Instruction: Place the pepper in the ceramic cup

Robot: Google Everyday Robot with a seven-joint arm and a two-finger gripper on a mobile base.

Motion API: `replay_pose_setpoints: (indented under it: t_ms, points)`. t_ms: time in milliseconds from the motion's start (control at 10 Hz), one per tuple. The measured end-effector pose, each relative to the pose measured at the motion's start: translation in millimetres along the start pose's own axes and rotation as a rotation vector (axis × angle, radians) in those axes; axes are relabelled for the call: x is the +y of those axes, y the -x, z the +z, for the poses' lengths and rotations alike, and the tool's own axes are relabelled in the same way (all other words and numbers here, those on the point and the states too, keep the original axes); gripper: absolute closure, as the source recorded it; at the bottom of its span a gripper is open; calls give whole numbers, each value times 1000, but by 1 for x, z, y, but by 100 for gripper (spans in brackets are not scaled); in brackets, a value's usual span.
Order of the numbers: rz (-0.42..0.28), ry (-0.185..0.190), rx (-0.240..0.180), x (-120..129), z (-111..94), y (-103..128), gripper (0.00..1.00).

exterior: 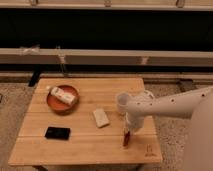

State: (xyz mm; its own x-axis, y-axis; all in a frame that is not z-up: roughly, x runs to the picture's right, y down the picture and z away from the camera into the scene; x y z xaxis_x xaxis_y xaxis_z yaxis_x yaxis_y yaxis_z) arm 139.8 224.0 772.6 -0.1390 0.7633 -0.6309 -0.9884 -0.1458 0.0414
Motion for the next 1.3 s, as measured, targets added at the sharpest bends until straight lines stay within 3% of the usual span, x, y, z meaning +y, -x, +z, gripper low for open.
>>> replay_pose_setpoints:
  t_ms: [300, 600, 900, 1100, 1300]
  points:
    - [10, 10, -29, -5, -33, -3, 100]
    - [11, 2, -31, -9, -43, -3, 100]
    - [-27, 7, -25, 4, -43, -3, 78]
    - [-155, 7, -18, 25, -33, -4, 55]
    - [-241, 15, -11, 34, -25, -4, 37]
